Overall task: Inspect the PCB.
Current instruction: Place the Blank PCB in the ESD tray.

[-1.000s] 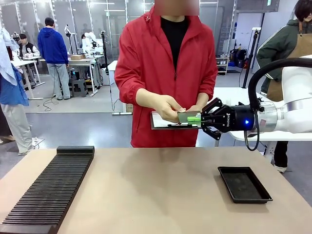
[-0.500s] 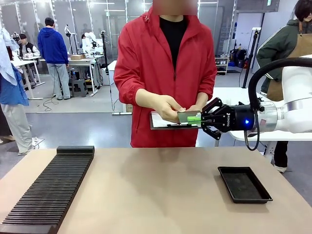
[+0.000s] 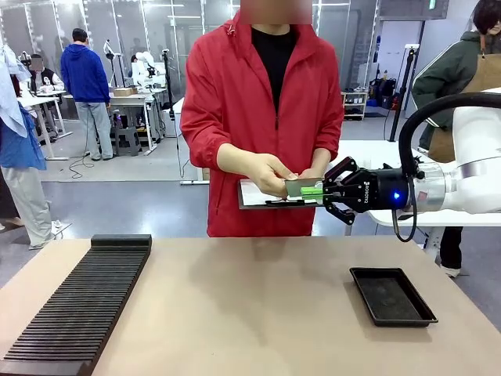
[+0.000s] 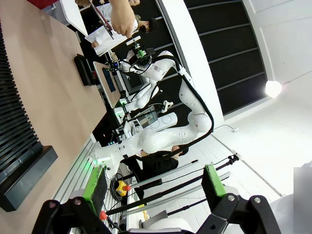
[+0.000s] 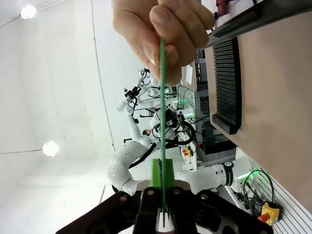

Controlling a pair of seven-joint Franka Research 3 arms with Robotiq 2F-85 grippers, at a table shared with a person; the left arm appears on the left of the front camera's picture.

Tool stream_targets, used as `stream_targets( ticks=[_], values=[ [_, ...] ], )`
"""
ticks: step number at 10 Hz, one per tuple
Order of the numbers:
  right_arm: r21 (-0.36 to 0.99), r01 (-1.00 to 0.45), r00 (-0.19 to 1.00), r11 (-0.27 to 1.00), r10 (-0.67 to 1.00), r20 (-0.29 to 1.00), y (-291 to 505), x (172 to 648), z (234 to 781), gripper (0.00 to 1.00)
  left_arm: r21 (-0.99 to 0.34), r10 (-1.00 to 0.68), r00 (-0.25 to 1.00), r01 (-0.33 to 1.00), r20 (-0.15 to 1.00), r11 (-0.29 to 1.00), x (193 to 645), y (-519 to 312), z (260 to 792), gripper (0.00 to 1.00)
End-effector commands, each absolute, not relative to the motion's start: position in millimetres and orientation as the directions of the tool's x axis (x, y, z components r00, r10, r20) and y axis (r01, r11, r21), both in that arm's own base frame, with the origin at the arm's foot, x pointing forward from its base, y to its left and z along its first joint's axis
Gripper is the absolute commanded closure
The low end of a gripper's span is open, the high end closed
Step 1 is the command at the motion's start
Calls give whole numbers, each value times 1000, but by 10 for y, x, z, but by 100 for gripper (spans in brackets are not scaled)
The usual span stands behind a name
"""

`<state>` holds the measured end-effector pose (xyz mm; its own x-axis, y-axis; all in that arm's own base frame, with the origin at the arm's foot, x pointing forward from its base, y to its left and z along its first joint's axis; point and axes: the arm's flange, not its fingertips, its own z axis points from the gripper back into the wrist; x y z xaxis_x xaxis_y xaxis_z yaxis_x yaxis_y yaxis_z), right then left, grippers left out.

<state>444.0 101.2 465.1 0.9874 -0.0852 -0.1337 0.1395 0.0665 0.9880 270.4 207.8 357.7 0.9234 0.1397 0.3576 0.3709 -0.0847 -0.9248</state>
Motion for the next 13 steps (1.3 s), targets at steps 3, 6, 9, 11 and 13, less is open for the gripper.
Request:
stream_targets(
  ticks=[3, 6, 9, 11, 13],
  values=[
    [989, 134, 988, 67, -90, -128, 1020, 4439, 4675, 100, -927, 132, 926, 366, 355, -79, 2702, 2105, 3581, 0],
    [989, 134, 988, 67, -90, -128, 1020, 4439, 4675, 100, -927, 132, 926, 366, 355, -79, 2702, 2105, 3581, 0],
    [989, 134, 988, 67, -90, -128, 1020, 4439, 4675, 100, -927, 132, 926, 366, 355, -79, 2702, 2105, 3581, 0],
    [989, 134, 988, 67, -90, -128, 1020, 4439, 4675, 100, -927, 132, 926, 366, 355, -79, 2702, 2105, 3581, 0],
    [989, 134, 988, 67, -90, -128, 1020, 4439, 4675, 100, -927, 132, 926, 366, 355, -79, 2702, 2105, 3581, 0]
  ],
)
